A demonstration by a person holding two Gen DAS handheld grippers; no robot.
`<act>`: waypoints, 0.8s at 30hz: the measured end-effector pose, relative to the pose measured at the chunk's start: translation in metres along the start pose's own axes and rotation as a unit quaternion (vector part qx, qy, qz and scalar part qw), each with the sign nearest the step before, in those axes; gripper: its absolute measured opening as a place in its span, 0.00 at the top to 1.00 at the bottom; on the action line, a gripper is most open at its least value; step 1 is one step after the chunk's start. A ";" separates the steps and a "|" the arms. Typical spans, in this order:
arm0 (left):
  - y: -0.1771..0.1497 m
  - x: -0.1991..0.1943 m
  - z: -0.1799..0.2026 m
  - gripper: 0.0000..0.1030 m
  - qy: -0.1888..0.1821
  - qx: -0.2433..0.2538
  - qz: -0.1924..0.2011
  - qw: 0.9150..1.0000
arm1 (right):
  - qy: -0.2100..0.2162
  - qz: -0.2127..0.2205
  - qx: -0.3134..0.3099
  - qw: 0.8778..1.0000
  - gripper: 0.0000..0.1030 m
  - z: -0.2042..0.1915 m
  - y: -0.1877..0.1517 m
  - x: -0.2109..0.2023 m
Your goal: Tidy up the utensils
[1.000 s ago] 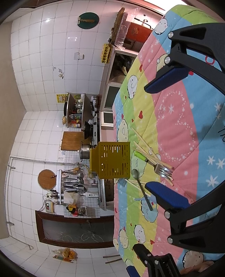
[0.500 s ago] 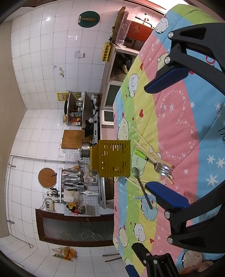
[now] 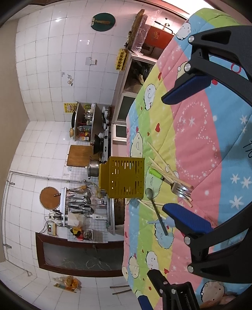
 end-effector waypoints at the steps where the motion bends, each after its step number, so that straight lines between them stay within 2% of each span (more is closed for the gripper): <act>1: 0.001 0.001 0.001 0.05 -0.003 0.003 -0.004 1.000 | -0.001 -0.003 0.001 1.000 0.04 0.000 0.000 0.000; 7: 0.013 0.006 -0.002 0.05 -0.007 -0.001 -0.014 1.000 | 0.005 -0.024 0.031 0.999 0.04 0.010 0.007 0.009; 13: 0.039 0.028 0.000 0.05 -0.019 -0.007 -0.026 0.999 | -0.014 -0.022 0.008 1.000 0.04 0.016 0.033 0.029; 18: 0.063 0.061 0.016 0.05 -0.042 0.005 -0.033 0.999 | -0.033 -0.032 0.025 0.999 0.04 0.029 0.051 0.065; 21: 0.078 0.087 0.025 0.05 -0.036 0.010 -0.032 0.999 | -0.047 -0.067 0.038 0.996 0.04 0.042 0.053 0.097; 24: 0.084 0.118 0.038 0.05 -0.041 0.018 -0.053 0.998 | -0.065 -0.092 0.059 0.992 0.04 0.055 0.050 0.125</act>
Point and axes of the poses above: each gripper's, at about its wrist camera, not at the fingertips, and x roughly the way its jaws point, z to its right, y to its top, the point moved 10 cm from there along x, roughly the way its jaws point, and after that the axes turned 11 degrees about y, right-handed, at the moved point
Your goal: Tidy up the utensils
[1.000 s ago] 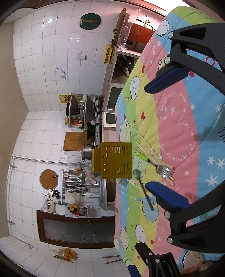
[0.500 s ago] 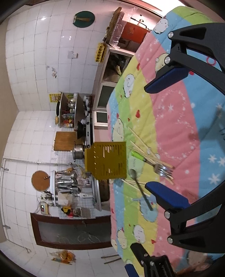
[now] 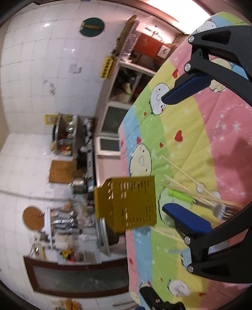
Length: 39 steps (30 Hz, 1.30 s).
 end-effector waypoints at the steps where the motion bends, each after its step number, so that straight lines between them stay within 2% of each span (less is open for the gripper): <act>1: 0.003 0.011 0.003 0.05 -0.003 -0.001 -0.010 1.000 | -0.007 -0.009 0.005 1.000 0.04 0.003 0.000 0.010; 5: 0.013 0.050 0.008 0.05 -0.001 -0.006 -0.029 1.000 | -0.033 -0.029 0.007 0.999 0.04 0.010 0.003 0.047; 9: 0.017 0.085 0.012 0.05 -0.005 -0.010 -0.052 0.999 | -0.040 -0.058 0.019 0.997 0.04 0.014 0.001 0.079; 16: 0.009 0.145 0.019 0.05 -0.005 -0.023 -0.135 0.991 | -0.069 -0.093 0.048 0.992 0.04 0.027 0.002 0.126; 21: -0.009 0.163 0.023 0.05 0.005 -0.009 -0.155 0.988 | -0.083 -0.127 0.066 0.986 0.04 0.038 -0.022 0.148; 24: -0.024 0.170 0.025 0.10 0.004 0.006 -0.165 0.986 | -0.083 -0.134 0.078 0.984 0.04 0.042 -0.034 0.153; 34: -0.048 0.184 0.033 0.21 -0.001 0.031 -0.195 0.980 | -0.074 -0.134 0.056 0.987 0.04 0.033 -0.034 0.159; 39: -0.053 0.186 0.031 0.21 0.007 0.032 -0.203 0.979 | -0.070 -0.137 0.055 0.986 0.04 0.032 -0.035 0.162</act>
Point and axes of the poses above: each gripper's, at about its wrist camera, not at the fingertips, and x roughly the way its jaws point, z to its right, y to its top, the point moved 10 cm from there along x, roughly the way its jaws point, and after that the axes turned 11 degrees about y, right-handed, at the moved point
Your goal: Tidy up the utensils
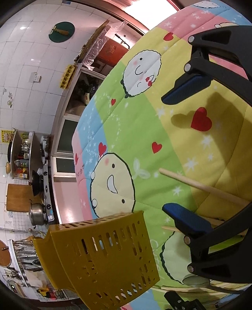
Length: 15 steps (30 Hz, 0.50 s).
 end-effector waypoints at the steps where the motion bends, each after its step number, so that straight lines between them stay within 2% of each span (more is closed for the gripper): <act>1: -0.001 0.001 0.000 0.21 0.005 0.003 -0.002 1.000 | 0.001 -0.001 0.000 1.000 0.04 0.000 -0.001 0.000; 15: -0.007 0.000 -0.002 0.25 0.012 0.000 -0.010 1.000 | 0.006 -0.006 0.003 1.000 0.04 0.000 -0.003 0.002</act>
Point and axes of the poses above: each gripper's, at about its wrist camera, not at the fingertips, and x roughly the way its jaws point, z to its right, y to its top, the point moved 10 cm from there along x, roughly the way its jaws point, and after that the axes turned 11 degrees about y, right-handed, at the moved point
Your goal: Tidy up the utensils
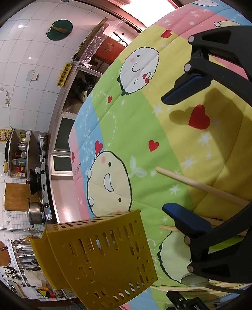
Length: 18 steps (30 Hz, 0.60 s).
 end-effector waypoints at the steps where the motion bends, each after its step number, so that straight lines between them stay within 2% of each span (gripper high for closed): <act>1: 0.000 0.000 0.001 0.25 -0.001 0.002 -0.001 1.000 | 0.000 0.000 -0.001 1.000 0.04 -0.001 0.000 0.000; 6: -0.001 0.005 0.008 0.30 -0.011 0.006 -0.018 1.000 | -0.002 -0.005 -0.009 1.000 0.04 -0.004 -0.002 0.001; 11: 0.003 0.007 0.014 0.42 -0.022 0.006 -0.026 0.999 | 0.000 -0.018 -0.010 1.000 0.06 -0.005 -0.005 0.003; 12: 0.004 0.008 0.015 0.42 -0.024 0.005 -0.028 0.999 | 0.004 -0.022 -0.010 1.000 0.10 -0.006 -0.006 0.005; 14: 0.005 0.008 0.015 0.48 -0.028 -0.001 -0.032 0.999 | 0.022 -0.040 0.001 0.999 0.25 -0.008 -0.010 0.010; 18: 0.009 0.012 0.017 0.54 -0.025 -0.007 -0.042 0.999 | 0.037 -0.052 0.017 0.998 0.34 -0.012 -0.011 0.014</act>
Point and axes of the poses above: each gripper's, at about its wrist camera, not at the fingertips, and x roughly the way its jaws point, z to its right, y to its top, the point moved 10 cm from there along x, roughly the way its jaws point, and after that the axes turned 11 degrees about y, right-handed, at the moved point
